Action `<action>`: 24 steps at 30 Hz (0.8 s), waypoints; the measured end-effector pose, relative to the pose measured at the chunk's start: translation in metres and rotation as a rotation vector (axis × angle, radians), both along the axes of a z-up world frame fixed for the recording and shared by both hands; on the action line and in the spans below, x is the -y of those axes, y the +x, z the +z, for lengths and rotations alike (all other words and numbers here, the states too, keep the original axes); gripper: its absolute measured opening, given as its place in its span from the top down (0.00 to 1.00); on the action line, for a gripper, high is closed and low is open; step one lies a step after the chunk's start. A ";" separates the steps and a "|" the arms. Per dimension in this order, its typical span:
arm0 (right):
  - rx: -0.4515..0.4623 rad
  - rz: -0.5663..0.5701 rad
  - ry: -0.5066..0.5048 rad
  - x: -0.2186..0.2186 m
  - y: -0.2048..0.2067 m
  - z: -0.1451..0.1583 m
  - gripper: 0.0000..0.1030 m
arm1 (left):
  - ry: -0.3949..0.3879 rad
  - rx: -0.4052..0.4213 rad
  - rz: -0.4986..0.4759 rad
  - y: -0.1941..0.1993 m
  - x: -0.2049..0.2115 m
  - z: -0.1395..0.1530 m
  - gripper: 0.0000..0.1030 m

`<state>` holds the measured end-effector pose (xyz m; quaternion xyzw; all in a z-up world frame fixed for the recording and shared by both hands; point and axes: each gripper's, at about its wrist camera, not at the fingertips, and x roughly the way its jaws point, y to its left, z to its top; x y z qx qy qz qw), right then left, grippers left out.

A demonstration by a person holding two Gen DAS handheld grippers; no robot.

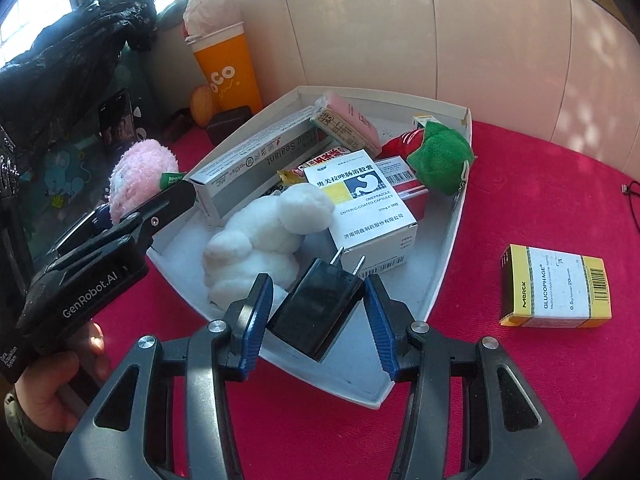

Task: Organize objects
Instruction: 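Open both grippers to release the plush and plug into the tray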

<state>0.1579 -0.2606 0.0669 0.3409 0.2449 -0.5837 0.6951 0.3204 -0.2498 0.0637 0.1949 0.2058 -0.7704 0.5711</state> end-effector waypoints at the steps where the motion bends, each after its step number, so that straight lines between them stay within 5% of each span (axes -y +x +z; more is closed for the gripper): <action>1: -0.003 0.001 -0.002 0.000 0.001 0.000 0.54 | 0.003 0.005 -0.002 -0.001 0.001 -0.001 0.33; 3: -0.011 -0.004 -0.009 0.000 0.001 -0.002 0.53 | 0.011 0.021 0.012 -0.002 0.003 -0.002 0.14; 4: -0.020 -0.007 -0.017 0.000 0.001 -0.002 0.51 | 0.005 0.026 0.019 -0.001 0.003 -0.003 0.13; 5: -0.029 -0.009 -0.023 -0.001 0.000 -0.002 0.38 | -0.002 0.032 0.028 -0.001 0.003 -0.002 0.02; 7: -0.043 -0.021 -0.043 -0.004 -0.002 0.001 0.15 | -0.022 0.031 0.053 0.003 0.000 0.001 0.00; 15: -0.035 -0.068 -0.142 -0.026 -0.014 0.019 0.13 | -0.078 -0.027 0.132 0.016 -0.008 0.021 0.00; 24: -0.027 -0.090 -0.180 -0.046 -0.025 0.031 0.13 | -0.113 -0.014 0.084 -0.002 -0.021 0.035 0.00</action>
